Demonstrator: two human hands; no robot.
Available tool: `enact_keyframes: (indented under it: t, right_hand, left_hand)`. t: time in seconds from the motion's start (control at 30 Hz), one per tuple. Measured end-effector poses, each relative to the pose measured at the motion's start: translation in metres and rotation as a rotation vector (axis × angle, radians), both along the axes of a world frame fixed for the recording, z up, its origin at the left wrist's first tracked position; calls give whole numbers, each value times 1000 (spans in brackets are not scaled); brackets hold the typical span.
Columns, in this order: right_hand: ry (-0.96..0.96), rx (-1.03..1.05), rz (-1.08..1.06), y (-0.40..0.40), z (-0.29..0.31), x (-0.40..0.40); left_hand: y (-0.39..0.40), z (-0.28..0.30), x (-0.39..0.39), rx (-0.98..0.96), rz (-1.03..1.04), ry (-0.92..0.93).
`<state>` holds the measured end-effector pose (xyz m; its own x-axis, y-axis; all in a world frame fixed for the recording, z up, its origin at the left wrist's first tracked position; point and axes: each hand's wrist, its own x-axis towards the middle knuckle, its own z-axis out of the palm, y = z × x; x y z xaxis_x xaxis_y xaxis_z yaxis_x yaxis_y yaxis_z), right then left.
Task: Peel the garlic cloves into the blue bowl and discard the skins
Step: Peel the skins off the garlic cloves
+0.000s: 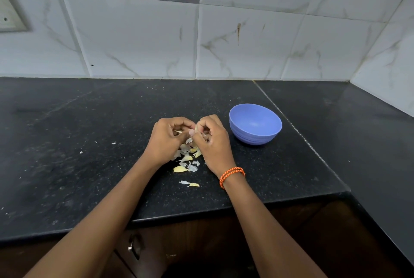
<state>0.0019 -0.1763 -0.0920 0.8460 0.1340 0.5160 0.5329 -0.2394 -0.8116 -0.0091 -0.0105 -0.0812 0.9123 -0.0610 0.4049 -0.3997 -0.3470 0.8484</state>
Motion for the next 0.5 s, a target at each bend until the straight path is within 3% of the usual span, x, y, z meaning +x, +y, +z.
enact_keyframes:
  t: [0.5]
  right_hand:
    - [142,99,-57,-3,0,2]
  left_hand:
    - [-4,1,-1,16,90,-16]
